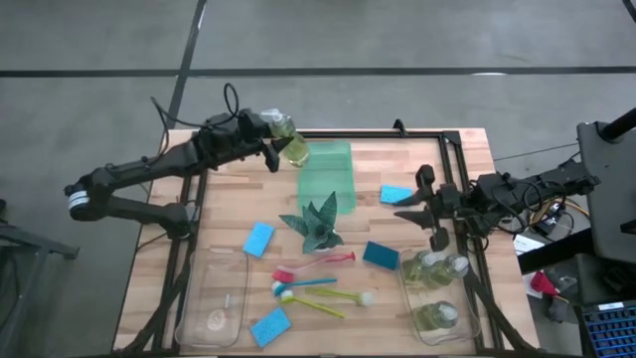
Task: Pick & Place Kitchen Sink Supplies
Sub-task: Put the yellow soap dispenser into the right transparent bin
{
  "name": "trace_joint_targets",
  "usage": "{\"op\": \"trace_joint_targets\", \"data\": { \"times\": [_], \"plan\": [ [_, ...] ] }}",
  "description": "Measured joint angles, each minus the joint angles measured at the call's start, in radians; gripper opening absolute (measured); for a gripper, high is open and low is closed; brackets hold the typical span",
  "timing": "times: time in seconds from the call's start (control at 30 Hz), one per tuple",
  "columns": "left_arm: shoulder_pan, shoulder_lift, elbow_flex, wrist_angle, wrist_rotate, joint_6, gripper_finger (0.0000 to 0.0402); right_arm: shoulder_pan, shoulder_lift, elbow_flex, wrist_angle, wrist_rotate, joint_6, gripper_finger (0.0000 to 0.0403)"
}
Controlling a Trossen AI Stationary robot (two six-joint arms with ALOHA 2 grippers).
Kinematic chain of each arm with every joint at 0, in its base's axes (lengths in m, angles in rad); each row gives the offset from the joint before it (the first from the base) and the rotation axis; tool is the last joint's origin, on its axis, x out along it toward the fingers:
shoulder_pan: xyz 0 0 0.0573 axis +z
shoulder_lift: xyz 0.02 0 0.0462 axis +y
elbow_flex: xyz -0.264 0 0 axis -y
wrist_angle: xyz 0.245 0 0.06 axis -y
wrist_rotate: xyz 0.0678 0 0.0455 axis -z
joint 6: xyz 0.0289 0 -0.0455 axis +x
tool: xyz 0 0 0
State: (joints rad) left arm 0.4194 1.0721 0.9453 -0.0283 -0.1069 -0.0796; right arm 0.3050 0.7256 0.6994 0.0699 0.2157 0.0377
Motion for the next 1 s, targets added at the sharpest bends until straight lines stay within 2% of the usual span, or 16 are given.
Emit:
{"op": "trace_joint_targets", "data": {
  "times": [0.13,0.37,0.47,0.57,0.67,1.0],
  "plan": [
    [-0.014,0.02,0.042,-0.005,0.049,0.003,0.0211,-0.007,0.02,0.0,0.059,0.021,-0.04,0.0128],
    [-0.057,0.061,0.107,-0.006,0.075,0.024,0.0211,-0.018,0.041,0.0,0.175,0.082,-0.061,0.0222],
    [-0.081,0.092,0.142,-0.01,0.091,0.041,0.0211,-0.04,0.046,0.029,0.16,0.089,-0.075,0.0254],
    [-0.096,0.131,0.194,-0.029,0.125,0.064,0.0211,-0.066,0.059,0.1,0.091,0.101,-0.075,0.0273],
    [-0.113,0.178,0.256,-0.044,0.149,0.076,0.0211,-0.089,0.086,0.197,-0.061,0.102,-0.067,0.0282],
    [-0.176,0.344,0.416,-0.065,0.207,0.126,0.0211,-0.142,0.219,0.462,-0.359,0.099,-0.067,0.0287]
  ]
}}
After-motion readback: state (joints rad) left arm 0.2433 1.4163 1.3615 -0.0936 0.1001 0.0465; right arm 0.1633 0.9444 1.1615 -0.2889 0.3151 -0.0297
